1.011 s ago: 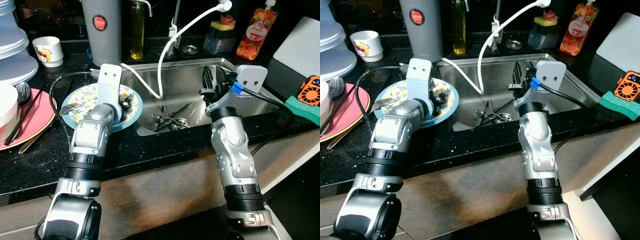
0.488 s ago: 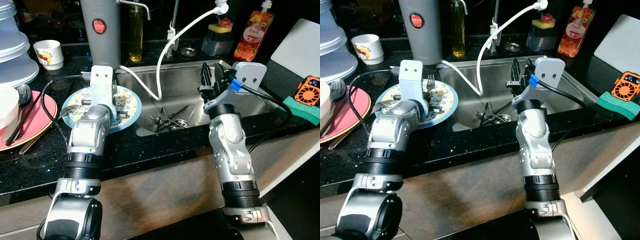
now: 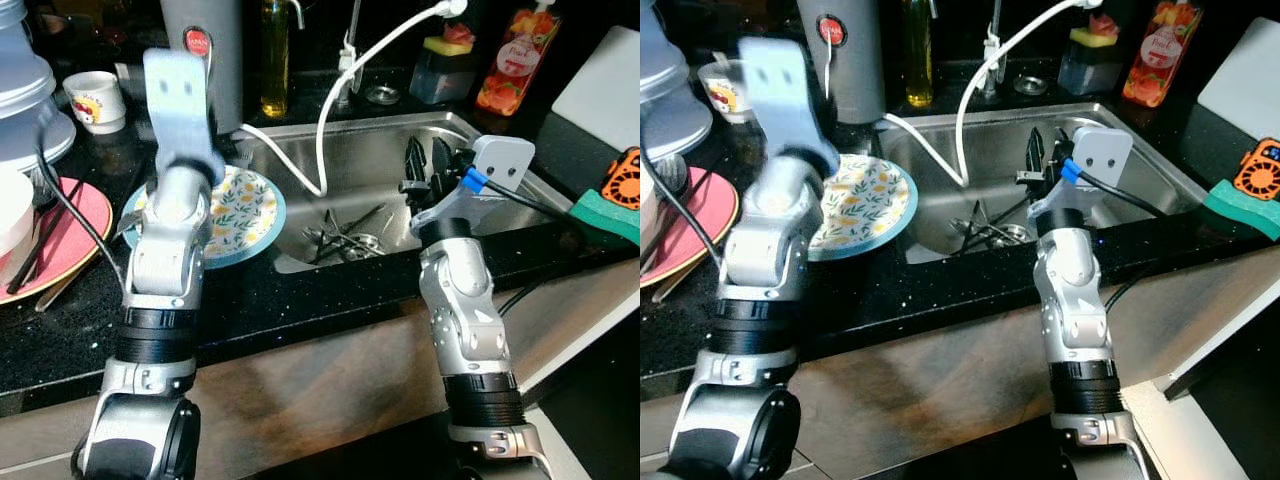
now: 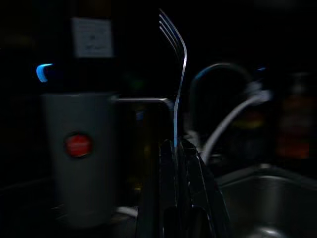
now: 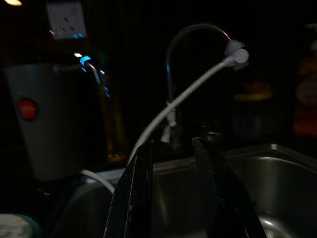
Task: Kitchen organization
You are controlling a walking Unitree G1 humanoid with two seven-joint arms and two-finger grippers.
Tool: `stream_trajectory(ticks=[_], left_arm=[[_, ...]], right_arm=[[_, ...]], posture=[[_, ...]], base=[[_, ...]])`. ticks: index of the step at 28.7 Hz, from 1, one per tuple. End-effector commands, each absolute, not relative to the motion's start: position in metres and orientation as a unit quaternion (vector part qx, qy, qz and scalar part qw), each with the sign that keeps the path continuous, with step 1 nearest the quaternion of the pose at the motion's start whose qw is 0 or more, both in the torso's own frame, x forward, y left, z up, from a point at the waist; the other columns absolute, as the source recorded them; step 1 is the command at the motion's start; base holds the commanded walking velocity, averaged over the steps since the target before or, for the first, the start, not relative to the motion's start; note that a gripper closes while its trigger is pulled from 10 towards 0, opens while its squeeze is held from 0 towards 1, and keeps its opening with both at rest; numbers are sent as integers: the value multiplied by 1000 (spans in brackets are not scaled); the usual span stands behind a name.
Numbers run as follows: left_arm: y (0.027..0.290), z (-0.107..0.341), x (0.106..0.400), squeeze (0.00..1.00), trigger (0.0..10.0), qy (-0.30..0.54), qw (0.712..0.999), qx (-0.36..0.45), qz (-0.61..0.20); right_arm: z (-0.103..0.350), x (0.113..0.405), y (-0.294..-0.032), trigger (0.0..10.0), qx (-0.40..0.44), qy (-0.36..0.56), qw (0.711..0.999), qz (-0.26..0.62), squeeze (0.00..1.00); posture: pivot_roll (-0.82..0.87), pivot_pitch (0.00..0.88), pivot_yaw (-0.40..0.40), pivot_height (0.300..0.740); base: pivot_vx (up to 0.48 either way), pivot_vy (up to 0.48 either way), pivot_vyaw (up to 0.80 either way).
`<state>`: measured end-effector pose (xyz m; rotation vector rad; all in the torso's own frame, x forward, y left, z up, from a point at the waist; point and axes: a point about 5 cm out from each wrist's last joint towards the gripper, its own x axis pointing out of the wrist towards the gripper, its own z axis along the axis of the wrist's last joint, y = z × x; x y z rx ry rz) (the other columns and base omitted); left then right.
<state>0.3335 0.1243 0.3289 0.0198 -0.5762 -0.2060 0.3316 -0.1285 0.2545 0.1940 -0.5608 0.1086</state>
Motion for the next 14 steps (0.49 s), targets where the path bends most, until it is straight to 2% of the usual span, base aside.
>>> stream_trajectory(ticks=[1,7,8,10,12,13,14], left_arm=[[127,325,333,0,10000,-274,955,-2,-111],[119,334,321,0,10000,-304,928,-53,-207],[119,334,321,0,10000,-304,928,-53,-207],[111,324,322,0,10000,-290,928,-2,-233],[108,326,319,0,10000,-295,922,-14,-249],[100,338,309,0,10000,-319,899,-47,-296],[98,341,305,0,10000,-323,891,-52,-315]], right_arm=[[265,329,-129,10000,104,-296,948,60,0],[293,322,-134,10000,226,-317,914,116,0],[293,322,-134,10000,226,-317,914,116,0],[298,322,-133,10000,245,-322,904,137,0],[299,321,-133,10000,248,-325,902,139,0],[303,319,-134,10000,259,-335,893,150,0],[304,318,-133,10000,262,-338,891,155,0]], posture=[[161,20,-19,740],[169,0,-42,740],[169,0,-42,740],[162,0,-44,740],[160,0,-43,740],[163,0,-45,740],[162,0,-44,740]], base=[[0,0,0],[0,0,0],[0,0,0],[0,0,0],[0,0,0],[0,0,0],[0,0,0]])
